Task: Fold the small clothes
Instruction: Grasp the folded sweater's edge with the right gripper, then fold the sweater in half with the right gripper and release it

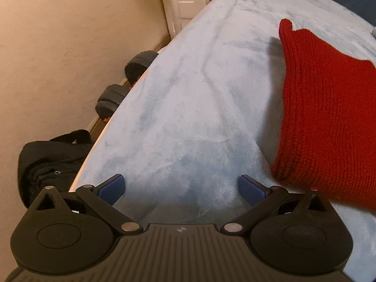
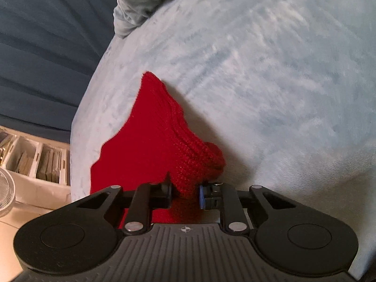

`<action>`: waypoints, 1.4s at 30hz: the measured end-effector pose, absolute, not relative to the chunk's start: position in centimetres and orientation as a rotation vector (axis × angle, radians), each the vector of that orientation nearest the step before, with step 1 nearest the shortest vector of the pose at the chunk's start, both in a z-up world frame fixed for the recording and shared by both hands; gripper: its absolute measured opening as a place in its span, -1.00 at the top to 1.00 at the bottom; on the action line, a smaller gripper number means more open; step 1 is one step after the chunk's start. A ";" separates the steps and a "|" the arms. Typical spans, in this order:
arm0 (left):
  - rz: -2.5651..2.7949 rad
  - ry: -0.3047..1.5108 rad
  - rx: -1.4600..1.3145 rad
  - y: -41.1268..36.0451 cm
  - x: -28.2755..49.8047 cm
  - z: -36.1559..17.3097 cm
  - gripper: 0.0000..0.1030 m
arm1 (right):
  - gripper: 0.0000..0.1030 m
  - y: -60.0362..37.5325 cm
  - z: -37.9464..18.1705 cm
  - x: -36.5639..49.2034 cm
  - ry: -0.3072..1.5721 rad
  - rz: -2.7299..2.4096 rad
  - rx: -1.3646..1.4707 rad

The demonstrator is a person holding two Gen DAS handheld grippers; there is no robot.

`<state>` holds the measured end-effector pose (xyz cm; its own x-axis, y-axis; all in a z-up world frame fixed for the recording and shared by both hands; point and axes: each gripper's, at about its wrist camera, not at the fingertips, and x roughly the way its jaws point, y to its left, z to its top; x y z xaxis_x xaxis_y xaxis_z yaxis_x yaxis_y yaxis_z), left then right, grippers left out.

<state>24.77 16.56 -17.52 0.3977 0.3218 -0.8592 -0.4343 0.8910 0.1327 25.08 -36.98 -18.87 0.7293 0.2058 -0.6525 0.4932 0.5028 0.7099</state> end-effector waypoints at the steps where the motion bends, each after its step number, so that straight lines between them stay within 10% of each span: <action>1: 0.478 1.051 -0.131 16.7 24.9 -17.8 -1.00 | 0.60 -36.9 -18.8 25.2 0.778 -0.213 1.046; 12: 0.449 0.993 -0.200 17.8 25.7 -18.6 -1.00 | 0.69 -31.6 -14.1 29.1 0.908 -0.415 0.627; 20: 0.419 0.998 -0.301 19.2 25.5 -18.0 -1.00 | 0.72 -10.4 -2.2 32.7 0.535 -0.099 -0.143; 30: 0.408 0.975 -0.443 21.5 24.9 -17.5 -0.99 | 0.69 9.1 -17.0 23.2 0.610 0.497 -0.787; 42: 0.398 0.968 -0.475 21.6 24.8 -17.4 -0.99 | 0.70 7.0 -14.5 21.9 0.572 0.564 -0.695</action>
